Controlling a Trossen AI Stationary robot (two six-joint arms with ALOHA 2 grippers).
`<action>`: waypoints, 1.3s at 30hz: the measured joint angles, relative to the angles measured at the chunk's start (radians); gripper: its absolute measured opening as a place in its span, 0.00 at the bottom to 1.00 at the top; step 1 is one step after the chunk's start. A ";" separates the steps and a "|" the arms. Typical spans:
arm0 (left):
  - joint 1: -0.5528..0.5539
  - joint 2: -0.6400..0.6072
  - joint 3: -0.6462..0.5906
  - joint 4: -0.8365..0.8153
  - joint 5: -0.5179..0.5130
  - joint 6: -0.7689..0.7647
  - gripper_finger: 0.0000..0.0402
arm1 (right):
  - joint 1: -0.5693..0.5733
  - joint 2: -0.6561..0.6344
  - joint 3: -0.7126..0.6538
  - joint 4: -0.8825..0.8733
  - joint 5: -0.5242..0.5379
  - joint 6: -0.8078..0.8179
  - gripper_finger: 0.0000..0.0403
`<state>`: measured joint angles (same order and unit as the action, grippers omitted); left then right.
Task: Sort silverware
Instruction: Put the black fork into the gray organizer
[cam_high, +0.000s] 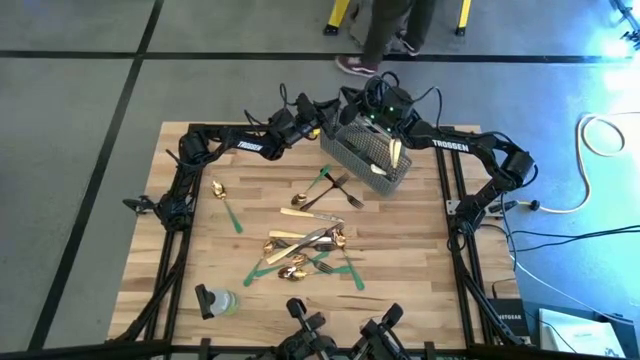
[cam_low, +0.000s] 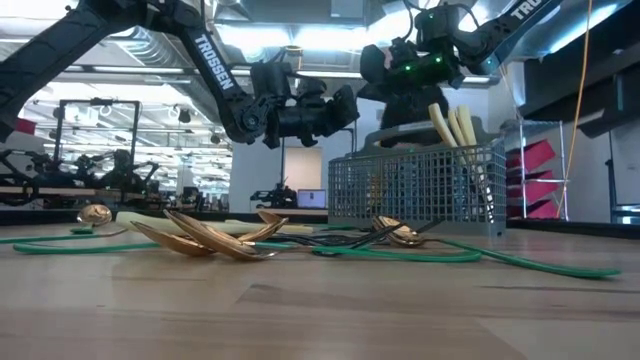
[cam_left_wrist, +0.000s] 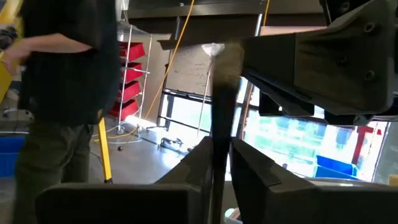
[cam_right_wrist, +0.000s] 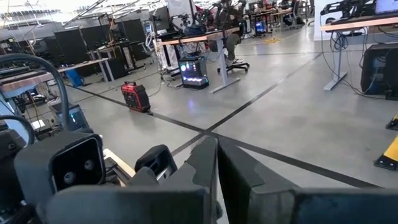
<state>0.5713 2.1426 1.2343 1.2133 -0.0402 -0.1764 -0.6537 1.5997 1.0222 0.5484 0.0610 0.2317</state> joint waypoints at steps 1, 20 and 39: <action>0.000 0.000 0.000 0.000 0.000 0.000 0.12 | 0.000 0.000 0.000 0.000 0.000 0.000 0.00; 0.017 -0.039 0.000 -0.008 0.001 0.055 0.19 | 0.089 -0.034 -0.001 -0.085 -0.016 -0.122 0.00; 0.031 -0.465 -0.121 -0.607 0.150 0.392 0.17 | 0.514 -0.406 -0.109 -0.587 0.257 -0.341 0.00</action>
<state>0.6025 1.6772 1.1135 0.6059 0.1097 0.2151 -0.1395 1.1934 0.9136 -0.0390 0.3180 -0.1097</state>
